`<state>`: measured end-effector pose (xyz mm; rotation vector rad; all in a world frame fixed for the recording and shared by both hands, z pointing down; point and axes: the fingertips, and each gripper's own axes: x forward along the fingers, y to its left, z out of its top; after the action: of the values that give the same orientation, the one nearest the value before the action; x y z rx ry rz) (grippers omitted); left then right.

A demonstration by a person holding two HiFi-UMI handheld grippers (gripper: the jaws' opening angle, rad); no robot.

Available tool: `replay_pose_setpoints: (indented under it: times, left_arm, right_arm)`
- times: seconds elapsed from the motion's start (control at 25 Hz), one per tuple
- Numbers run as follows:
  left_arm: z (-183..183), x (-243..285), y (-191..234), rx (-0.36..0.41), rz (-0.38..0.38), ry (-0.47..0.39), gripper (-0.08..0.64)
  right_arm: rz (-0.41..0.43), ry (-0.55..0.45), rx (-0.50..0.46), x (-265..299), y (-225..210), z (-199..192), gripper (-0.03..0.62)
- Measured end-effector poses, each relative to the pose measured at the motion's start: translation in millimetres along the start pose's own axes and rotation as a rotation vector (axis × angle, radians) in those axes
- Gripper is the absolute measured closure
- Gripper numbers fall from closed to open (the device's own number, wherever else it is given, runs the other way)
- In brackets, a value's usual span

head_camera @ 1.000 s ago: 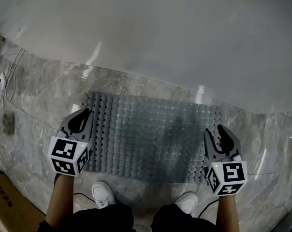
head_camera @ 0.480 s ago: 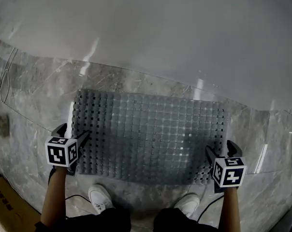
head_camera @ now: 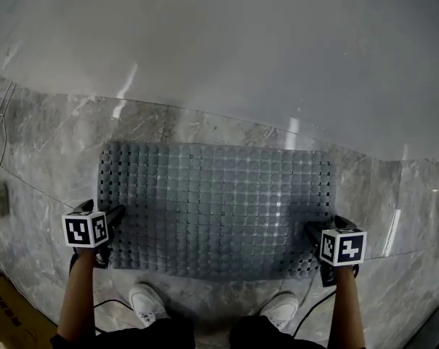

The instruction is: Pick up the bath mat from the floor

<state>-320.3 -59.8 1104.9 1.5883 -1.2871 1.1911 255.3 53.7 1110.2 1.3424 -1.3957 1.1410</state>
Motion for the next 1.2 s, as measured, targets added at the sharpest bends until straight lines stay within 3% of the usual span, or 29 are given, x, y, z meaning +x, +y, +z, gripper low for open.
replay_pose_setpoints:
  times: [0.24,0.64,0.8,0.96,1.08,1.2]
  left_arm:
    - [-3,9,-7,-0.037,-0.076,0.012,0.158]
    - [-1,4,-14,0.004,-0.035,-0.013,0.234]
    - [0,2,-23,0.05,-0.024,-0.03,0.309]
    - [1,-1,-27,0.083,-0.02,-0.038,0.356]
    - [3,-6,-27,0.101,-0.005,-0.063,0.471]
    - [4,-9,-28,0.103,-0.023,-0.088,0.495]
  right_arm:
    - [0.019,0.015,-0.007,2,0,0,0.225]
    - [0.007,-0.009,-0.007,1,5,-1,0.232]
    - [0.014,-0.01,-0.042,0,15,1,0.323]
    - [0.018,-0.031,-0.066,-3,22,1,0.371]
    - [-0.005,-0.047,-0.114,-7,27,3,0.413]
    - [-0.008,-0.086,-0.146,-11,36,6,0.47]
